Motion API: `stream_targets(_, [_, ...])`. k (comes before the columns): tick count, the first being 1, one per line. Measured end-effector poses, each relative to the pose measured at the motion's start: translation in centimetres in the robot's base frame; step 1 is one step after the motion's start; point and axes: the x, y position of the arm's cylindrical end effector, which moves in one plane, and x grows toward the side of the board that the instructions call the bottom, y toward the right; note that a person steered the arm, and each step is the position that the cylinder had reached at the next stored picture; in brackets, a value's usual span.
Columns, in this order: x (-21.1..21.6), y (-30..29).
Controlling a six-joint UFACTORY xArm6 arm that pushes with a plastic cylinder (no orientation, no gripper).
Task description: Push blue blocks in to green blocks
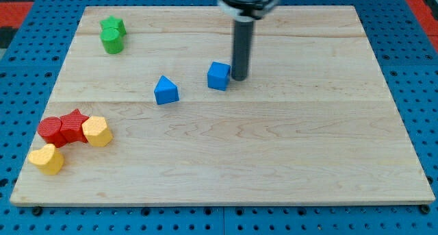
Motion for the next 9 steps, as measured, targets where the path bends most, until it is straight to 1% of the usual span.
stream_targets(1, [0.1,-7.1])
stream_targets(2, [1.7,-6.7])
stream_targets(3, [2.5,-12.4])
stream_targets(4, [-0.2,-18.3])
stream_targets(5, [-2.7,-21.5])
stream_targets(6, [-1.5,-18.1])
stream_targets(7, [0.7,-6.3])
stream_targets(8, [7.2,-2.8])
stream_targets(9, [8.4,-9.8])
